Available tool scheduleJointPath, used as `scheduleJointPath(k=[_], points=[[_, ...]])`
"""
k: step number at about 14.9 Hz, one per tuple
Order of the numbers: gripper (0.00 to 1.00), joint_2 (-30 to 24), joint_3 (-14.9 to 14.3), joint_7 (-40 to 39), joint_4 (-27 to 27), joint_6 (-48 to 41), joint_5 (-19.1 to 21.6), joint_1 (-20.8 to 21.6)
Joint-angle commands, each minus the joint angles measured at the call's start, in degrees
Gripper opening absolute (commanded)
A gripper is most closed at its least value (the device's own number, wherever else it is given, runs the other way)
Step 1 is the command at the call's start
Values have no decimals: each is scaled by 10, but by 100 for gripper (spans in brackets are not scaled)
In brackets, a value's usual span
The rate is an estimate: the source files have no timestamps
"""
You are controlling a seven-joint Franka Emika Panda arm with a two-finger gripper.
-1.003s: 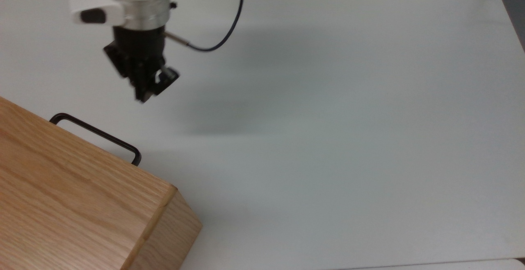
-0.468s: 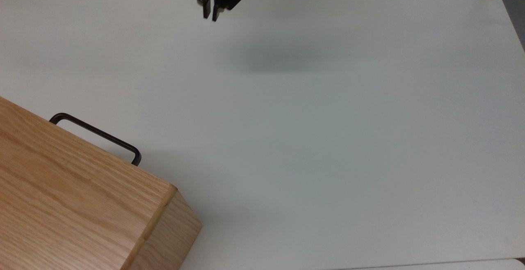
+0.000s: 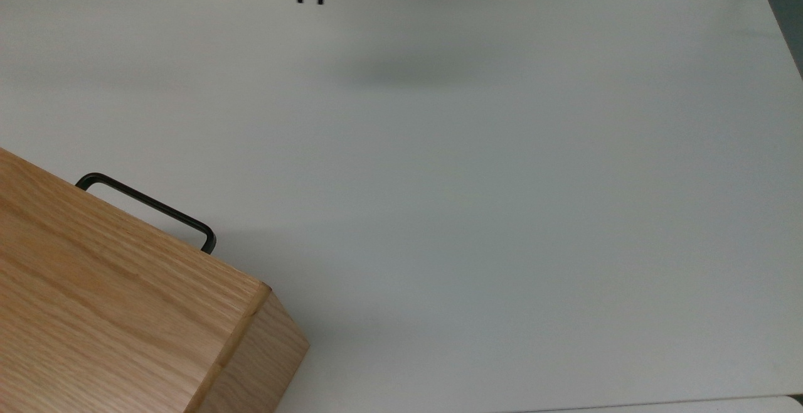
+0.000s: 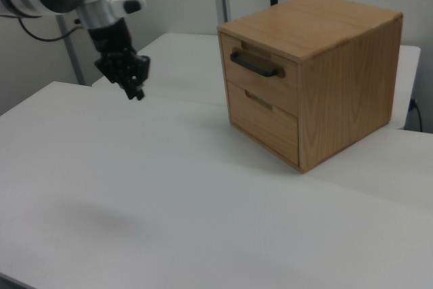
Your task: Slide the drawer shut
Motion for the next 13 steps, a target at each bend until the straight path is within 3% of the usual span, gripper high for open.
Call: scheduleJointPath(k=[1,2,5,8,13], points=[[58,-9,-14,-88,3,-12,13,-17],[98,-7,-16,-88,4,-14,14,-17],[100,25,-15,-84,51,-65,21,-17],[100,53,-16,-34,85,-71,53,-19],[100,58,-16,-25,91,-71,48,-19]])
